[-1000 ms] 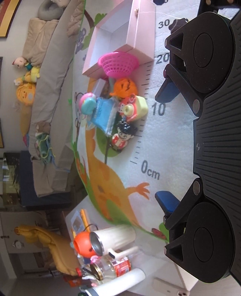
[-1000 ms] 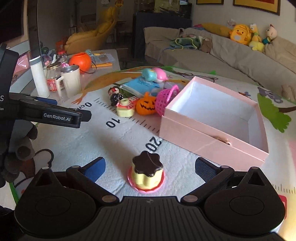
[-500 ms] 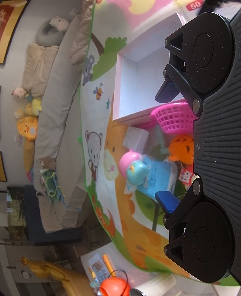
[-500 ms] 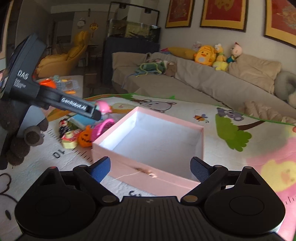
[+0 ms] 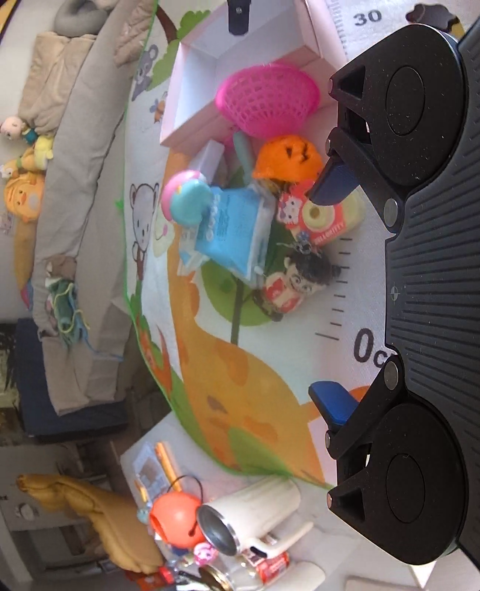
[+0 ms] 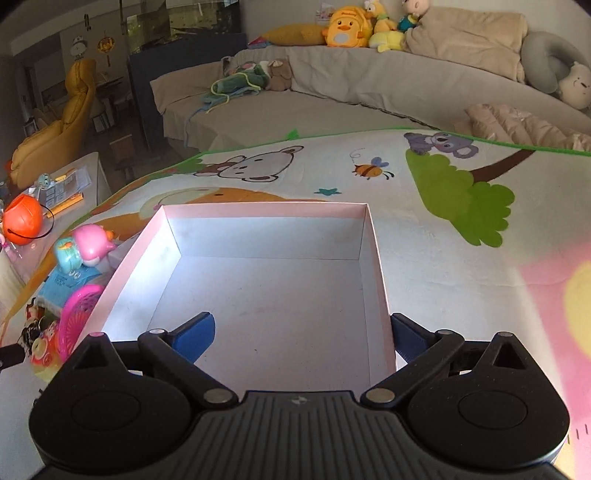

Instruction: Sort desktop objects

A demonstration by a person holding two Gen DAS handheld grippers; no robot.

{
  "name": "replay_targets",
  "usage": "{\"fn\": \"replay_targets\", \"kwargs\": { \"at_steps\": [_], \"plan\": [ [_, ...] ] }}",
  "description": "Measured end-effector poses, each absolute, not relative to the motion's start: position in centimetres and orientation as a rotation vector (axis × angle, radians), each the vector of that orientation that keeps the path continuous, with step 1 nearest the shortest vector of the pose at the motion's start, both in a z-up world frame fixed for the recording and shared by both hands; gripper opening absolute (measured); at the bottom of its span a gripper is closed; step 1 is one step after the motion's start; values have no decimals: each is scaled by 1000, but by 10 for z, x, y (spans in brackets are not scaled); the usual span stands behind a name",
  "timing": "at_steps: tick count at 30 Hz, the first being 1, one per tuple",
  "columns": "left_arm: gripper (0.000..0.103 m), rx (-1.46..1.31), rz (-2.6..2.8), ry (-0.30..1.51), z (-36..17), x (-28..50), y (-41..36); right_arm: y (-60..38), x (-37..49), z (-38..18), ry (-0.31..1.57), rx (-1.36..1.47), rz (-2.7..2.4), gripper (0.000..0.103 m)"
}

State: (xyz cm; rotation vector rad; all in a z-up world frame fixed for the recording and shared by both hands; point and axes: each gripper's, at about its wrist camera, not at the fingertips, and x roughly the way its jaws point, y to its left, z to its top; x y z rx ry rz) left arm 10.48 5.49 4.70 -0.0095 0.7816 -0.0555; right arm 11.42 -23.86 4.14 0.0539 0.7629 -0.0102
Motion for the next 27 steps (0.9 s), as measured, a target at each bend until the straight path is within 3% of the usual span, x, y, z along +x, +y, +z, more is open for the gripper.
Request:
{"fn": "replay_targets", "kwargs": {
  "at_steps": [5, 7, 9, 14, 16, 18, 20, 27],
  "plan": [
    [103, 1, 41, 734, 54, 92, 57, -203, 112, 65, 631, -107, 48, 89],
    [103, 0, 62, 741, 47, 83, 57, -180, 98, 80, 603, -143, 184, 65],
    [103, -25, 56, 768, 39, 75, 59, -157, 90, 87, 604, -164, 293, 50],
    [103, -46, 27, 812, 25, 49, 70, -94, 96, 83, 635, -254, 321, 29],
    [103, -51, 28, 820, 22, 38, 77, -84, 106, 74, 692, -255, 310, 14],
    [103, -49, 33, 824, 20, 27, 84, -81, 111, 70, 727, -219, 301, 14],
    [103, -55, 38, 823, 19, 19, 91, -82, 108, 72, 756, -171, 304, 6],
    [103, -93, 21, 786, 28, -1, 101, -82, 38, 70, 926, 22, 531, 9]
  ]
}}
